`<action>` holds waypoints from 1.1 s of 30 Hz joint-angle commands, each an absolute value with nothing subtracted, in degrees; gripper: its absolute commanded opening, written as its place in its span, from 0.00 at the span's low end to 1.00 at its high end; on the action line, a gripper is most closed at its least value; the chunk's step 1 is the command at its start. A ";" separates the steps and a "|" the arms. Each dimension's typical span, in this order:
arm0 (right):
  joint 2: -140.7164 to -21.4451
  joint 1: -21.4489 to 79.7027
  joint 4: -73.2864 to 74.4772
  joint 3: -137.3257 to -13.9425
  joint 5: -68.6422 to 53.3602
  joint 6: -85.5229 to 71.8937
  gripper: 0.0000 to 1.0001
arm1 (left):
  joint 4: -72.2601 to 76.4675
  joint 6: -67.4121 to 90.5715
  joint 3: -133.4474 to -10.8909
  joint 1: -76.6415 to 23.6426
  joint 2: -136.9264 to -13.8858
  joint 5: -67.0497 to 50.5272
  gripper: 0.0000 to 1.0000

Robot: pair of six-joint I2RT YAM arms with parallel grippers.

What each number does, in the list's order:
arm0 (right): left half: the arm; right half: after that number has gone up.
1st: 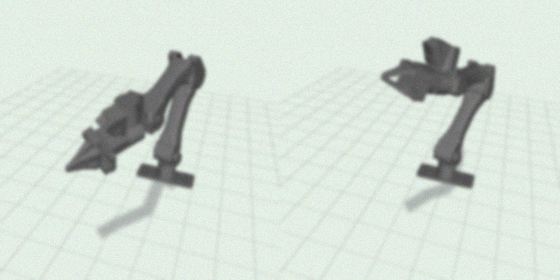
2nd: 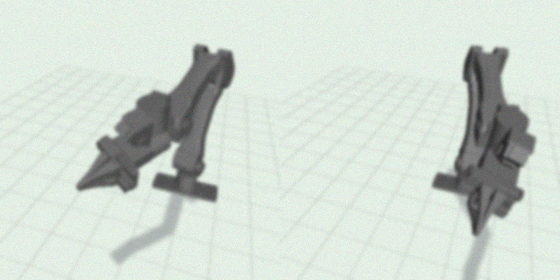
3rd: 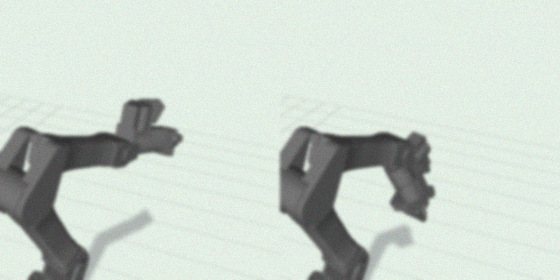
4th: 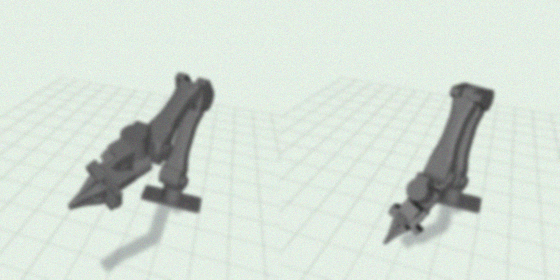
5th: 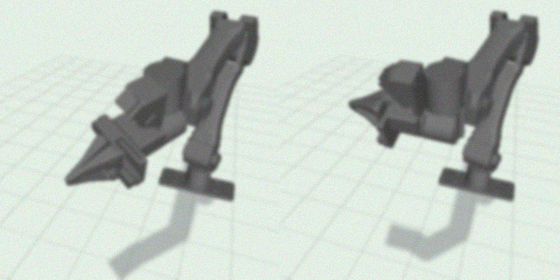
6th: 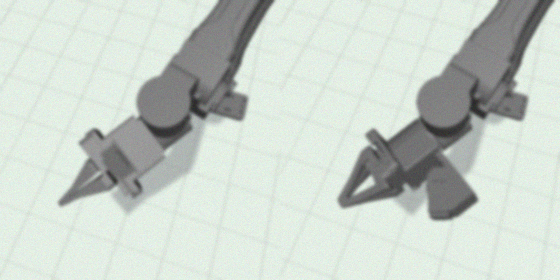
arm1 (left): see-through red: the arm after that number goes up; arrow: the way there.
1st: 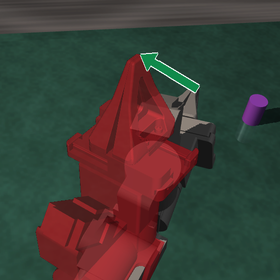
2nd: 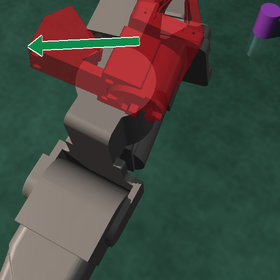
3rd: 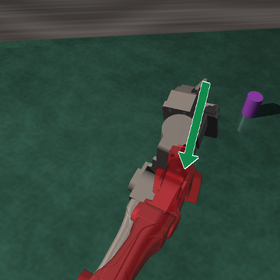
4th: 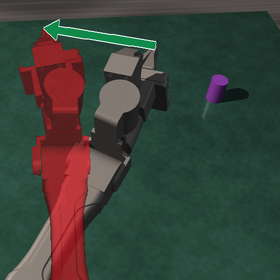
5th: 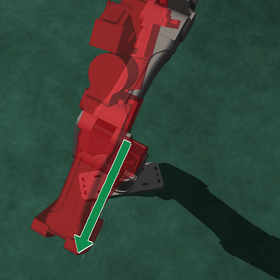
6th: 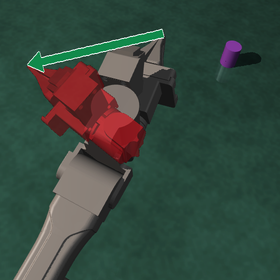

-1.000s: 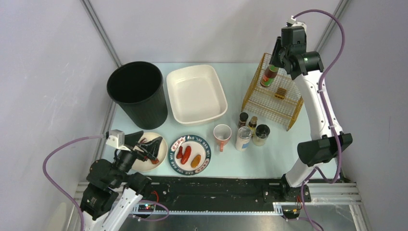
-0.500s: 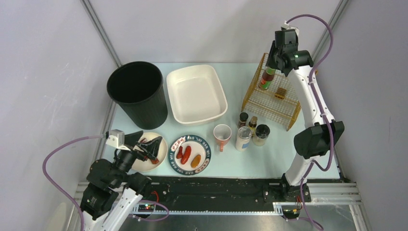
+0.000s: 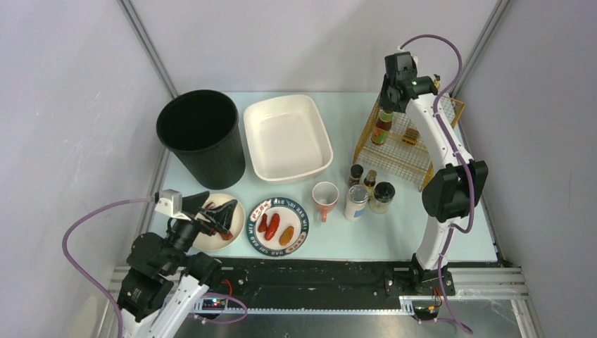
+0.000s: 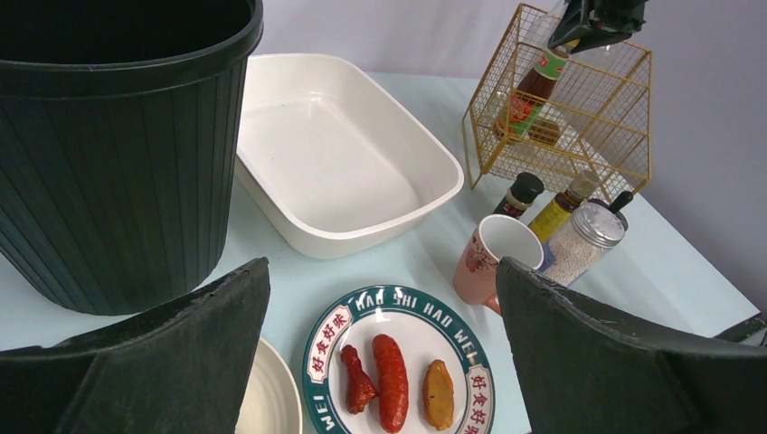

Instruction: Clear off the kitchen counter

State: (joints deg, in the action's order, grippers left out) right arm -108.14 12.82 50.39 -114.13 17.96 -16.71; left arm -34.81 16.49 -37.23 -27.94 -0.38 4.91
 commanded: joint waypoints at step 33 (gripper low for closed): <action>-102.08 13.55 55.06 -116.90 15.74 -15.83 0.74 | -33.53 16.08 -36.91 -27.95 -1.77 5.13 0.98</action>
